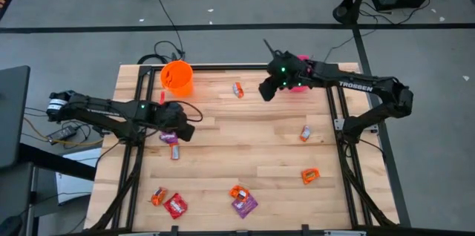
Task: Sort candy by brand, put in halloween buckets
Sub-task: Put the purple candy into the pink bucket
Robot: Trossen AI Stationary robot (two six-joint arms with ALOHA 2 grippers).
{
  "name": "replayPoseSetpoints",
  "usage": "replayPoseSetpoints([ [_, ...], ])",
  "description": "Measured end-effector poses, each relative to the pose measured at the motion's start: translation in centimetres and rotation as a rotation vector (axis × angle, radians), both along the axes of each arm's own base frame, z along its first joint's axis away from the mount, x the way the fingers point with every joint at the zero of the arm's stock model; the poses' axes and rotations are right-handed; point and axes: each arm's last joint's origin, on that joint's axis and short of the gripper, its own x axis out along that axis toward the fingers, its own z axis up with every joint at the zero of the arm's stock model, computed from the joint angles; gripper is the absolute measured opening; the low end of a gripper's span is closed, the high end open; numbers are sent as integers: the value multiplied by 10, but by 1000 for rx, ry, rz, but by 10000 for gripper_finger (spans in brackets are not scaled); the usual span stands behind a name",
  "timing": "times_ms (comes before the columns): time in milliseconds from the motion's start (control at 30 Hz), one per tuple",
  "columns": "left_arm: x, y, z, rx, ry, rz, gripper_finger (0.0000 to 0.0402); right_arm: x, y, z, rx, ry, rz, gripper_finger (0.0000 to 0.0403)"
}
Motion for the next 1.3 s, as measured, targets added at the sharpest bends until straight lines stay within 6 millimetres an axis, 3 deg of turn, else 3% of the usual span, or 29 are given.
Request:
replayPoseSetpoints([
  [400, -17, 0, -28, -16, 269, -26, 144, 19, 48, 4, 35, -72, 115, 188],
  [700, -20, 0, -55, -38, 397, 16, 235, 22, 64, 4, 63, -90, 105, 188],
  [1000, -21, 0, -80, -34, 372, 5, 316, 23, 73, 4, 89, -98, 114, 188],
  [1167, -25, 0, -88, -35, 377, 23, 318, 24, 80, 4, 98, -99, 124, 188],
  [1300, -21, 0, -90, -40, 339, 4, 296, 25, 84, 4, 101, -100, 131, 188],
])
